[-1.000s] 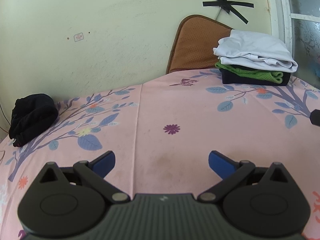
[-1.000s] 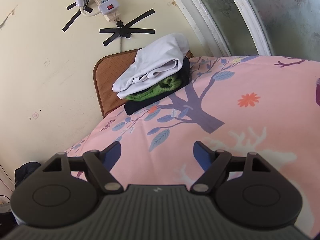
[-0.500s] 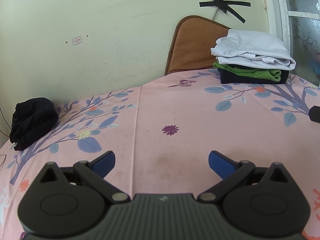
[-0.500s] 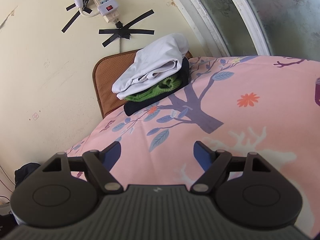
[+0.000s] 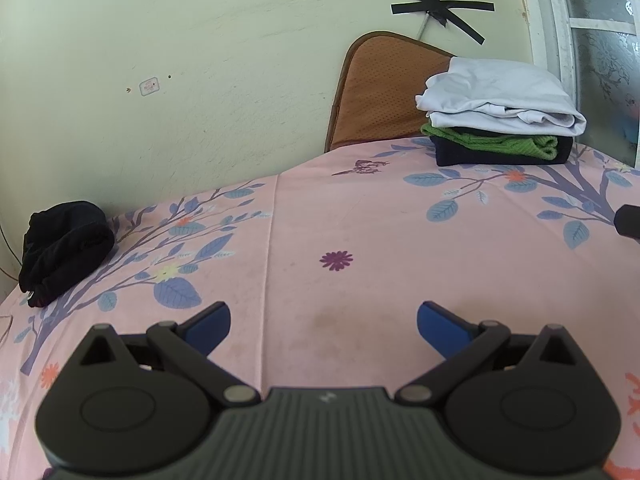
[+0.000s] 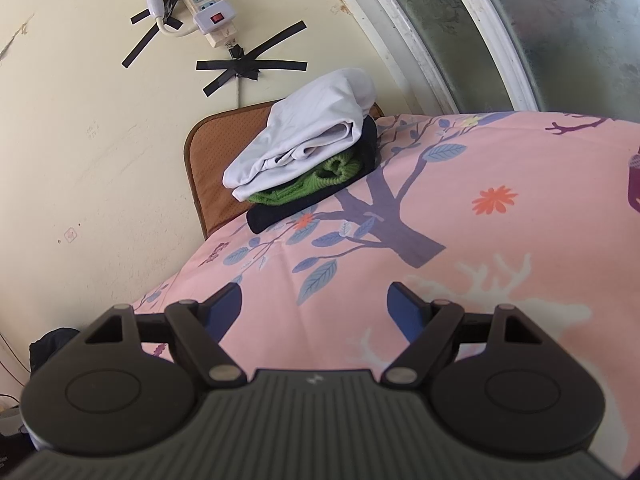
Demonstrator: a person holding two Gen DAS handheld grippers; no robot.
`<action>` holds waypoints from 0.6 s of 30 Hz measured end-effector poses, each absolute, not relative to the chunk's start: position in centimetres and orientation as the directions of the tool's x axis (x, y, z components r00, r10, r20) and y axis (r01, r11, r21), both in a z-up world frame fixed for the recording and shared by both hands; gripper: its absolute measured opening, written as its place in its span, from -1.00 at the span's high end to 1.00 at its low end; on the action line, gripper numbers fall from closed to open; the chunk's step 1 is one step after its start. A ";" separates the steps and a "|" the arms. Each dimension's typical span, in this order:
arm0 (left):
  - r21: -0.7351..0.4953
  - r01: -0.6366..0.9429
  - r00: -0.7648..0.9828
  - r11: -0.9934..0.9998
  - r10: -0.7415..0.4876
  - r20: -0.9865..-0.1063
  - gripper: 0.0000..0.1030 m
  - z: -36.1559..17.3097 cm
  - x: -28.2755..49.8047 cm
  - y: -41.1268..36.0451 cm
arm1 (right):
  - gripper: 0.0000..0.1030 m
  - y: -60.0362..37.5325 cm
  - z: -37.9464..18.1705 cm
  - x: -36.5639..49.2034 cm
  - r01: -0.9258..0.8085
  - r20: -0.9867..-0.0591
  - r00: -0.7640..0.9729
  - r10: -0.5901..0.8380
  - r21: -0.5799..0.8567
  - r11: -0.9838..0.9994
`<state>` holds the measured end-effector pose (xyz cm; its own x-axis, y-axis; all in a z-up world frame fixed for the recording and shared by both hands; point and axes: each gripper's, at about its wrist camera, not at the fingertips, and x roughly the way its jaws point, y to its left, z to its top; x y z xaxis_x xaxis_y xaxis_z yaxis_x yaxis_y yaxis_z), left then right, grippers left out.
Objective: Fold small clothes
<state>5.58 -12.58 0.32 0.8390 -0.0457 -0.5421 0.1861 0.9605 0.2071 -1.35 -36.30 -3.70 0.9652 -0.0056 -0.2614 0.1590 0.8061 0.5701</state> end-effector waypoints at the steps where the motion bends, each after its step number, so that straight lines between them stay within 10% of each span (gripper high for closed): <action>1: 0.207 0.186 0.839 0.961 -0.046 -0.542 -1.00 0.3 5.6 -12.6 | -0.59 -36.3 -3.7 -1.3 0.158 -0.261 0.965 -0.004 0.570 0.807; 18: 0.204 0.198 0.836 0.959 -0.056 -0.546 -1.00 0.3 5.5 -12.6 | -0.59 -36.3 -3.7 -1.3 0.157 -0.261 0.965 -0.004 0.571 0.806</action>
<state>5.54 -12.59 0.28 0.8361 -0.0560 -0.5457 0.1976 0.9588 0.2043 -1.29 -36.33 -3.72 0.9653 -0.0038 -0.2610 0.1574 0.8060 0.5706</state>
